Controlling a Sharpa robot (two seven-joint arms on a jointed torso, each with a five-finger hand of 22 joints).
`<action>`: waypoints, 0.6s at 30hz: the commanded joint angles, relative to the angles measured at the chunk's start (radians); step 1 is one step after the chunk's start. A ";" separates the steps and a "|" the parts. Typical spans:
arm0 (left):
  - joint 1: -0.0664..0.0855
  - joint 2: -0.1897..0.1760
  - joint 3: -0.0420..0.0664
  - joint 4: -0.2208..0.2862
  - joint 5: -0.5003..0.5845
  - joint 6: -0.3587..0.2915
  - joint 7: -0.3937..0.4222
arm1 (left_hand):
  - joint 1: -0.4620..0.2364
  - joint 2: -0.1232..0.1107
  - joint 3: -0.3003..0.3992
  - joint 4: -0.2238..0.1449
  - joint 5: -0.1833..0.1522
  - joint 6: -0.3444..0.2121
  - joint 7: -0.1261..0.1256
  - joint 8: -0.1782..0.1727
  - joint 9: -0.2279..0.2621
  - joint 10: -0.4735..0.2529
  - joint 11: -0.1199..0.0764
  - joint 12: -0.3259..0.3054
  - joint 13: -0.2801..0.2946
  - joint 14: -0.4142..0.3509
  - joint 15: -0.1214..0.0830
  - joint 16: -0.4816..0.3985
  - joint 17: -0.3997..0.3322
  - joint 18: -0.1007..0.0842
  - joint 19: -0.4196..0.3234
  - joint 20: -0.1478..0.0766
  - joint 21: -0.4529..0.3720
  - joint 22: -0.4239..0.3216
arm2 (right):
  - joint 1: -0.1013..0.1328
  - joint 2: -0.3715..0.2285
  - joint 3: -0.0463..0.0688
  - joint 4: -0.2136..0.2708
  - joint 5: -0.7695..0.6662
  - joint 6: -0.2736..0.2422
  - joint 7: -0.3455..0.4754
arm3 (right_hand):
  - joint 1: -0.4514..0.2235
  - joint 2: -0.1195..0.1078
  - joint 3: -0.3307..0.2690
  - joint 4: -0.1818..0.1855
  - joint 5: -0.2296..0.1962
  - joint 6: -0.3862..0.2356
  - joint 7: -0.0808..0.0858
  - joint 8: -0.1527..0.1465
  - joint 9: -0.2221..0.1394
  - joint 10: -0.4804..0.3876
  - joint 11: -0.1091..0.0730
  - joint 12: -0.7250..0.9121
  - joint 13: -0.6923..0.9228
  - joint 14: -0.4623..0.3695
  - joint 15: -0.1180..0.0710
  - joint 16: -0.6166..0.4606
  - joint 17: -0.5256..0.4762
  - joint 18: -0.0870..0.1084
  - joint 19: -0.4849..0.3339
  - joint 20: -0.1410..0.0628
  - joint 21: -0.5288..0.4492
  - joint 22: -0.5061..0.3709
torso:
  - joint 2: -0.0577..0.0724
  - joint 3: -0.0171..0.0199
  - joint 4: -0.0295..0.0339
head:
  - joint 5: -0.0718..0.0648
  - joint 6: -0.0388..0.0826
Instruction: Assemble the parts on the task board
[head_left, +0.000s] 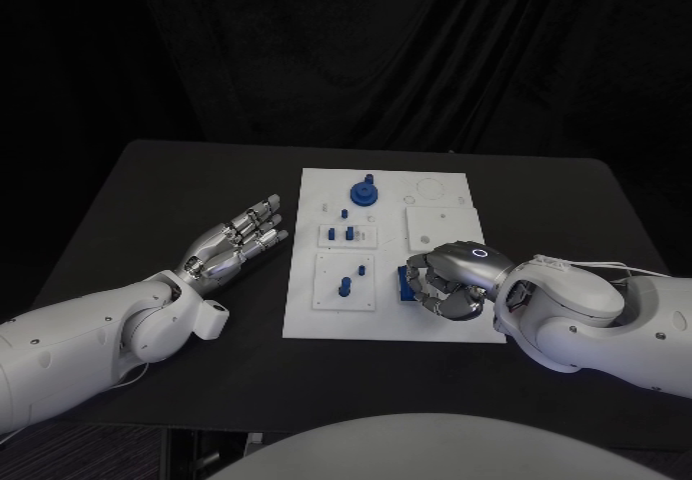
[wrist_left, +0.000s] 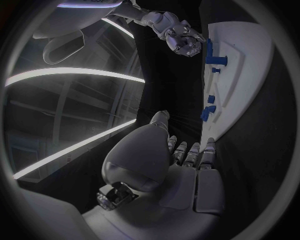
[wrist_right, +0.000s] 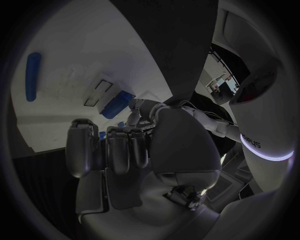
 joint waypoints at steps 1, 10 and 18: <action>-0.002 0.001 0.001 0.001 0.004 0.014 0.017 | -0.001 0.007 -0.001 -0.006 0.003 0.002 0.006 0.005 0.001 0.002 0.006 0.004 0.002 -0.002 0.007 -0.004 -0.001 0.013 -0.003 0.007 0.001 0.001 | -0.003 0.000 0.000 0.000 -0.024 -0.004 0.007 | -0.012 -0.020 0.023 -0.007 -0.006 -0.006 -0.006 0.006 0.003 0.102 -0.001 0.002 0.263 0.102 -0.002 0.002 0.254 0.015 0.026 0.006 0.001 0.213 | 0.000 0.0000 0.0002 | 0.001 0.000; -0.003 0.000 0.001 0.001 0.004 0.015 0.016 | -0.002 0.007 0.000 -0.006 0.003 0.002 0.007 0.005 0.001 0.002 0.007 0.004 0.002 -0.002 0.008 -0.004 -0.001 0.013 -0.002 0.008 0.001 0.002 | -0.004 -0.001 0.000 -0.002 -0.025 0.016 -0.001 | -0.080 -0.037 0.000 0.033 -0.013 -0.018 -0.007 0.026 0.012 0.102 0.001 0.002 0.263 0.100 0.001 -0.001 0.247 0.017 0.021 0.009 -0.008 0.209 | 0.000 0.0006 0.0001 | 0.001 0.000; -0.003 0.000 0.001 0.000 0.004 0.015 0.016 | -0.002 0.008 0.000 -0.007 0.003 0.002 0.008 0.005 0.001 0.003 0.007 0.004 0.002 -0.002 0.008 -0.004 -0.001 0.013 -0.002 0.008 0.002 0.002 | -0.004 -0.002 0.000 -0.002 -0.025 0.012 -0.009 | -0.080 0.011 -0.329 0.136 -0.009 -0.042 -0.017 0.052 0.012 0.102 -0.006 0.002 0.263 0.099 -0.006 -0.003 0.243 0.017 0.021 0.005 -0.014 0.208 | 0.001 0.0003 0.0000 | 0.001 0.000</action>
